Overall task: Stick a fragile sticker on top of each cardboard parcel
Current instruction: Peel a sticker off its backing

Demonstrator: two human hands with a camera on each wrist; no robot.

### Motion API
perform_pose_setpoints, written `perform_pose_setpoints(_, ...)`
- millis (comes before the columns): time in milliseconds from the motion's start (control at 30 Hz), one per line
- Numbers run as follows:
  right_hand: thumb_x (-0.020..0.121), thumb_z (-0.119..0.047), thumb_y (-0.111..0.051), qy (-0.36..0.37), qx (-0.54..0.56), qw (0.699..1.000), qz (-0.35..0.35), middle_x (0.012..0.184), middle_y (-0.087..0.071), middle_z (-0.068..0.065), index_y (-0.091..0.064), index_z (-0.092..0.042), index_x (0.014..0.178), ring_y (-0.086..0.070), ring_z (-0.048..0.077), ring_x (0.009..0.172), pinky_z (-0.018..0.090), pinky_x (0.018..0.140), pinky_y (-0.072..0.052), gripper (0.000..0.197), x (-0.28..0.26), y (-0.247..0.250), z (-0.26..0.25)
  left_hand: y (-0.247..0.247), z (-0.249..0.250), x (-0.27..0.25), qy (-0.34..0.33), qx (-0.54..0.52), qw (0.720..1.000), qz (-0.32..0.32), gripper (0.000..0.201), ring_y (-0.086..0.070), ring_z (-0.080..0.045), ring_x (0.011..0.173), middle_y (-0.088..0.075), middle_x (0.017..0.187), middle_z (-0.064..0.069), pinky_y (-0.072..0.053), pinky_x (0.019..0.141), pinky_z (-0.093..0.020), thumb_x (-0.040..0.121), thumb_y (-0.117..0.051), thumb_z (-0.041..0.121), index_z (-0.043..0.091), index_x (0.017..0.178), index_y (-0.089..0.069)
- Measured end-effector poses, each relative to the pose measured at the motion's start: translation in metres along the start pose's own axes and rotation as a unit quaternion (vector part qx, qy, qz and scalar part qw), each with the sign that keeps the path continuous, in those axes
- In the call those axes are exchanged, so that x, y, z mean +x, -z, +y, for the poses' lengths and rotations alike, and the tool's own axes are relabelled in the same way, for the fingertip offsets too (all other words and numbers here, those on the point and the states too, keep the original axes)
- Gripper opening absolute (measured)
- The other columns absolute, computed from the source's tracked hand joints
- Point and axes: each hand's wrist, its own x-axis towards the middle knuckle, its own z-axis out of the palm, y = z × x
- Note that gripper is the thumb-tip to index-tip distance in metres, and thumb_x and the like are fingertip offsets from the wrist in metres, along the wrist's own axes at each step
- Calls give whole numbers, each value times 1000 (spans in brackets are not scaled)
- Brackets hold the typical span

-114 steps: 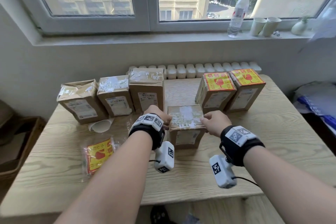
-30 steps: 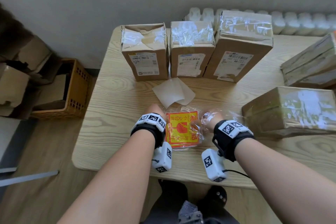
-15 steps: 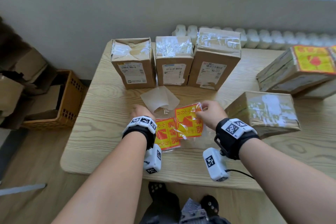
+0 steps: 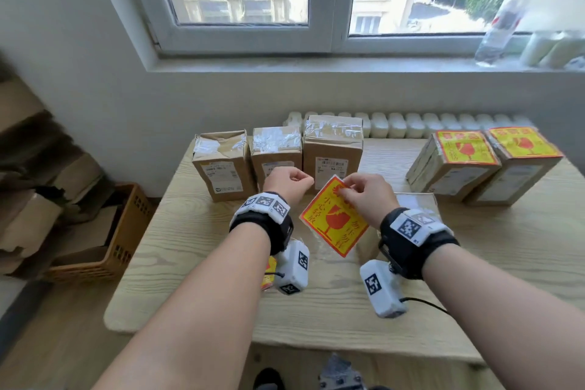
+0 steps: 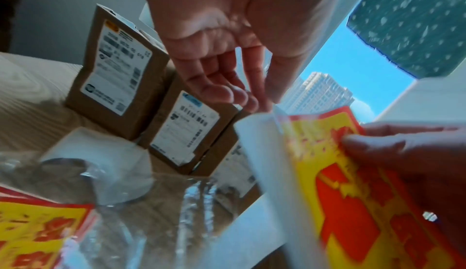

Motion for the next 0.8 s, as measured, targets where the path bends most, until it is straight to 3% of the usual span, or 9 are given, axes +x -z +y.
perform_pose_setpoints(67,90,-26,-63,7,-8,1000,-13,87,-68,-1,-68,-24,90,-66,18,83,31,71,-54,6,-3,10,-1,-2,15,-5,-16,-44,998,-47,22,-63,-14,81,-70,84,3,-52,74,-29,91,-60,38,22,86,-74)
perform_pose_setpoints(200,89,-26,-65,22,-5,999,-32,83,-68,-2,-69,-24,87,-67,18,81,32,71,-55,5,-9,26,0,-5,30,-14,-16,-33,994,-103,32,-56,-8,69,-67,79,2,-48,60,-20,90,-61,42,13,92,-75)
perform_pose_setpoints(367,88,-26,-67,27,-7,998,-56,82,-70,-1,-68,-24,84,-68,17,80,29,67,-54,5,-15,36,4,-8,44,-23,-2,-67,990,-121,15,-56,-7,63,-65,70,4,-49,62,-21,89,-66,28,17,83,-73)
perform_pose_setpoints(633,84,-22,-71,50,-13,999,-12,85,-65,-5,-60,-23,86,-64,13,81,23,65,-50,11,-16,43,7,-16,57,-30,46,-107,979,-165,20,-51,-12,55,-58,68,-5,-46,49,-18,90,-57,11,10,70,-63)
perform_pose_setpoints(800,81,-17,-74,82,-18,996,23,78,-61,-9,-51,-26,81,-63,11,75,20,60,-47,25,-14,46,4,-18,67,-36,72,-174,969,-162,21,-56,-9,42,-56,68,-8,-50,43,-15,94,-51,3,5,75,-59)
